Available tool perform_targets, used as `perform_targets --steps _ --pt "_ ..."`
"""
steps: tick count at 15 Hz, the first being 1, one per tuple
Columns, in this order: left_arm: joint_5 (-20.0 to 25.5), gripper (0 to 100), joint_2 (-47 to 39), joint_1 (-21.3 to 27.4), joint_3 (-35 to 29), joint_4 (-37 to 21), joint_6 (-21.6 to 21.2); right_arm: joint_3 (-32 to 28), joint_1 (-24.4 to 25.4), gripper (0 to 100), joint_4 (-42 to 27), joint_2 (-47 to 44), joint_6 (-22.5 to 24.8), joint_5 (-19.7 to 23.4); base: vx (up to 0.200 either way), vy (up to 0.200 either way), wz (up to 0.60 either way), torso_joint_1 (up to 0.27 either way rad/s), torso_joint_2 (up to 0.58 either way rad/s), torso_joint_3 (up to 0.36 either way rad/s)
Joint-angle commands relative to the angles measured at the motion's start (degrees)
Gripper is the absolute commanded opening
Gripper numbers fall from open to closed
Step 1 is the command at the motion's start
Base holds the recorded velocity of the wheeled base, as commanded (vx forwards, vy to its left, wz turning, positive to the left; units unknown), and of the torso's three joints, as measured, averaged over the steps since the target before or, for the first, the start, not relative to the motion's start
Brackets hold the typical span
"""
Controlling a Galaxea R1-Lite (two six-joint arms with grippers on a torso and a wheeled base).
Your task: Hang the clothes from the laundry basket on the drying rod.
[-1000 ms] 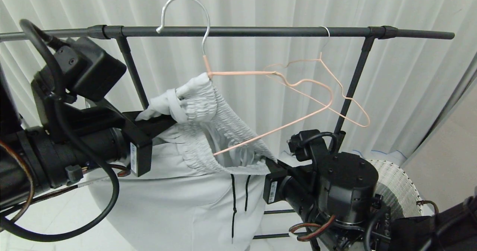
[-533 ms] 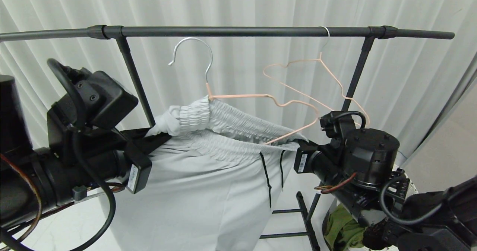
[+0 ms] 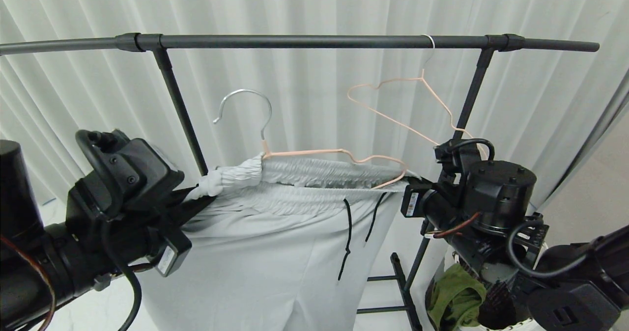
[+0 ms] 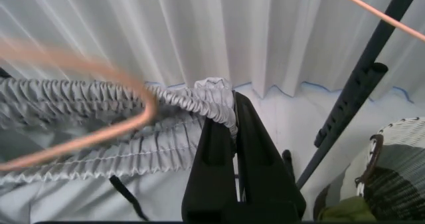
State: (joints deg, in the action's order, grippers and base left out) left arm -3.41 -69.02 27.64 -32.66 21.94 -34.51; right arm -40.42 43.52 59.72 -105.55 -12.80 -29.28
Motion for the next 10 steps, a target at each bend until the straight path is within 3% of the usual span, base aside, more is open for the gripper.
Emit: perform_targets --steps 1,10 --pt "-0.01 0 1.35 -0.21 2.51 0.03 -1.44 -0.01 -0.10 0 0.04 0.17 0.58 -0.07 0.000 0.000 0.00 0.000 0.00 0.000" --pt "-0.10 0 -0.76 -0.13 6.29 0.03 -7.76 -0.01 5.08 0 2.33 1.13 7.18 0.81 0.000 0.000 0.00 0.000 0.00 0.000"
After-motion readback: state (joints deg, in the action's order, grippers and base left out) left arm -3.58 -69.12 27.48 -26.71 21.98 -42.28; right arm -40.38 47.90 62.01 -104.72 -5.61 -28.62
